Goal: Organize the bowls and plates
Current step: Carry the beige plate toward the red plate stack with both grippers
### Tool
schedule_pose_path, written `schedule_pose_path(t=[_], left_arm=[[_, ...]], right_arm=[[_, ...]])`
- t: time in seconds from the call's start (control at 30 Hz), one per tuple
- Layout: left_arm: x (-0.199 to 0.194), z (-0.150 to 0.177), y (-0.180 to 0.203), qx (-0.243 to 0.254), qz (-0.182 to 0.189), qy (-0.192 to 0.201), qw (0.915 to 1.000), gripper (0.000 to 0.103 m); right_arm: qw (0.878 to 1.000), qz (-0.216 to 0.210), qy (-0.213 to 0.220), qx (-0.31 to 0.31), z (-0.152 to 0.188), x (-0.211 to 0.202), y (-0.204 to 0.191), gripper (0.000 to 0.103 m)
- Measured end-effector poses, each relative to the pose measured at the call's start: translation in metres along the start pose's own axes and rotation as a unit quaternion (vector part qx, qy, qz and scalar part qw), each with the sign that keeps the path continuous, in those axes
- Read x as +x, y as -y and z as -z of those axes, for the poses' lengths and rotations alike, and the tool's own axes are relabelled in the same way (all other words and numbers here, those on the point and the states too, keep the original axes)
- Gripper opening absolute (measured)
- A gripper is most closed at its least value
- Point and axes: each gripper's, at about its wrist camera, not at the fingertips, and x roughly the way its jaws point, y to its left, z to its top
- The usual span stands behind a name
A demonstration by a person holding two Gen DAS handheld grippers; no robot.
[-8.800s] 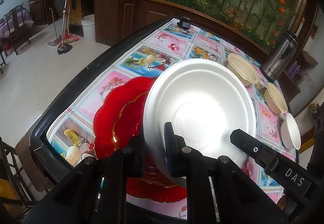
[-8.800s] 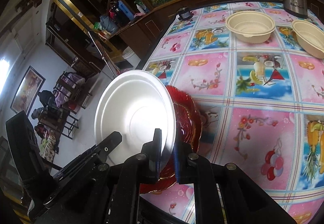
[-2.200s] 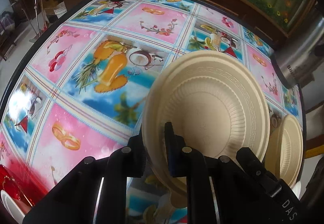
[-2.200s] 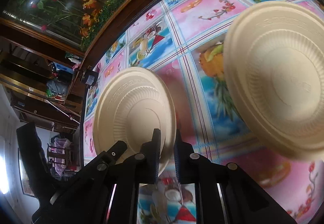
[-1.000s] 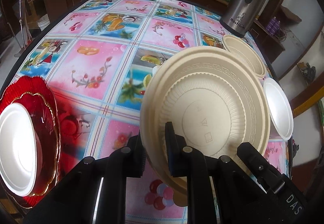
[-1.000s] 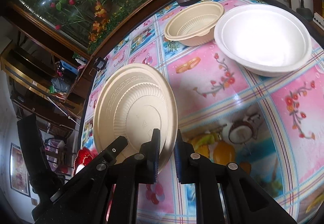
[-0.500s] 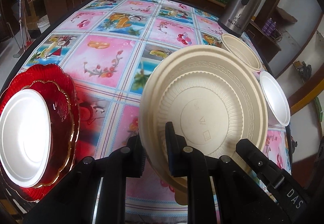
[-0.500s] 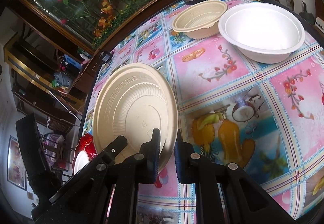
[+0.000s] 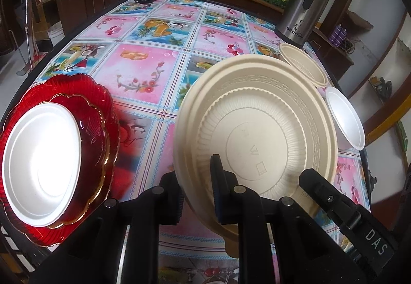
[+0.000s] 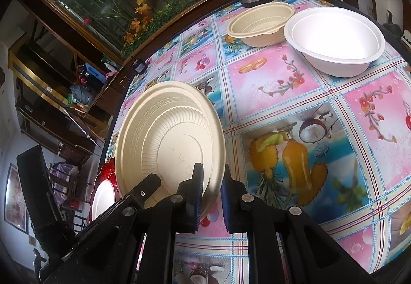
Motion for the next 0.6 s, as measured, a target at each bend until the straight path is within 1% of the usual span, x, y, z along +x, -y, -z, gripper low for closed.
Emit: schedule_pose_path(t=[0.33,0.6], left_arm=[[-0.018,0.004,-0.014,-0.008,0.001,0.022,0.9997,0.017],[-0.027,0.005,-0.028,-0.019,-0.004,0.031,0.9993,0.017]], right_arm=[[1.0,-0.009,0.006,-0.021,0.004,-0.001,-0.014,0.013],[0.999,-0.019,0.006,-0.042,0.01,-0.001,-0.029,0.013]])
